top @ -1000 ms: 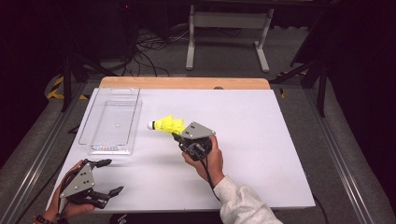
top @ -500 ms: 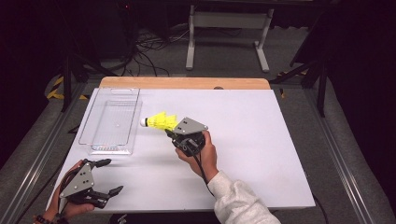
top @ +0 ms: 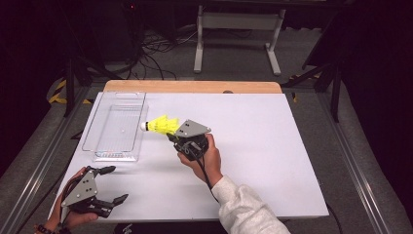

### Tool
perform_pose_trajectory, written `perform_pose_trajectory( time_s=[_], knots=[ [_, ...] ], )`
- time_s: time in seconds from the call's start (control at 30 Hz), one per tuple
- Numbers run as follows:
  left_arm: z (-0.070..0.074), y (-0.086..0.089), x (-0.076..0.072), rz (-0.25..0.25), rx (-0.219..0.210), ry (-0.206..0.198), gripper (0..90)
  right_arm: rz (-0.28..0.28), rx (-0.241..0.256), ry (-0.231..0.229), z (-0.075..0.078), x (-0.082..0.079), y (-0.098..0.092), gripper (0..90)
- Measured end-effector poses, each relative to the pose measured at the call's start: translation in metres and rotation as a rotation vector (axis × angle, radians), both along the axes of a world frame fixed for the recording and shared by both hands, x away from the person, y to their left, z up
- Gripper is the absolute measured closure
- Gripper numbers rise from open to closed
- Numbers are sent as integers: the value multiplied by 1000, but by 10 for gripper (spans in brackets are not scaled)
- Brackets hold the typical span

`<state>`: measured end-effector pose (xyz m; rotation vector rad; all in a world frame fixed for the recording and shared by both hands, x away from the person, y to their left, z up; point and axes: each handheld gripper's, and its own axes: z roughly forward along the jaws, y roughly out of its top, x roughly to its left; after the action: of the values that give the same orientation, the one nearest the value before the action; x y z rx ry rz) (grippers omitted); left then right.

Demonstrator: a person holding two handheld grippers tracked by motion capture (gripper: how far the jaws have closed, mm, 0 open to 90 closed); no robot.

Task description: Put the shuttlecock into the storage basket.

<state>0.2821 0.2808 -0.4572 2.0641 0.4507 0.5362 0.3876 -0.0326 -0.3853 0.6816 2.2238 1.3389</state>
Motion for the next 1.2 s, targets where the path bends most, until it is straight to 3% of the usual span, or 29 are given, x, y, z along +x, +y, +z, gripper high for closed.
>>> perform_pose_trajectory(
  time_s=[0.6,1.2],
  knots=[
    [0,1,0,-5,-4,-2,79,36,9,14,1,6,23,883],
    [1,1,-1,-5,-9,-6,79,92,-21,15,4,6,50,884]
  ],
)
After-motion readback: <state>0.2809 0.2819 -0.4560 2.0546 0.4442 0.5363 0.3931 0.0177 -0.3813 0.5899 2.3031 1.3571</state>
